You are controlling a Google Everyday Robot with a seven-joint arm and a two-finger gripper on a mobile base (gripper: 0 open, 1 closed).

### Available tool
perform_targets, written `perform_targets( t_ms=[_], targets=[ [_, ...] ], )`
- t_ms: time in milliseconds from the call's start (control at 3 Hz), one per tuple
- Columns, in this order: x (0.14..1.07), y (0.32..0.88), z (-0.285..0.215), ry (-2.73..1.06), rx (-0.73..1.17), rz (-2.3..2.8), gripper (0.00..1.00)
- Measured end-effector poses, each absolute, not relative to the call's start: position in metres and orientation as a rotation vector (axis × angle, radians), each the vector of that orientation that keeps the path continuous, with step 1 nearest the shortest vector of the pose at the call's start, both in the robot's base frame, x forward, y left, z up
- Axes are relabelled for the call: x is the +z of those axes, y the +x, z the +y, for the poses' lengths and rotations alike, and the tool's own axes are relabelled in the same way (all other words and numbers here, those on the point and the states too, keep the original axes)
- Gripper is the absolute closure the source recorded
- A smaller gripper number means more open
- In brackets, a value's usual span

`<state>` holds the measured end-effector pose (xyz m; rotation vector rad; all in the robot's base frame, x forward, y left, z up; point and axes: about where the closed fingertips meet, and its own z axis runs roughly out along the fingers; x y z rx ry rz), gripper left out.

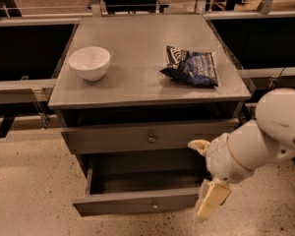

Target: Close middle drawer

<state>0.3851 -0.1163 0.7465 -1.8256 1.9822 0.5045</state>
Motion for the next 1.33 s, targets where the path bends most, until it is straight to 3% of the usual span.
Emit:
perform_targets(
  t_ms=[667, 1333],
  targets=[
    [0.645, 0.351, -0.073, -1.671, 0.602, 1.841, 0.00],
    [0.637, 0.365, -0.070, -1.653, 0.552, 1.805, 0.00]
  ],
)
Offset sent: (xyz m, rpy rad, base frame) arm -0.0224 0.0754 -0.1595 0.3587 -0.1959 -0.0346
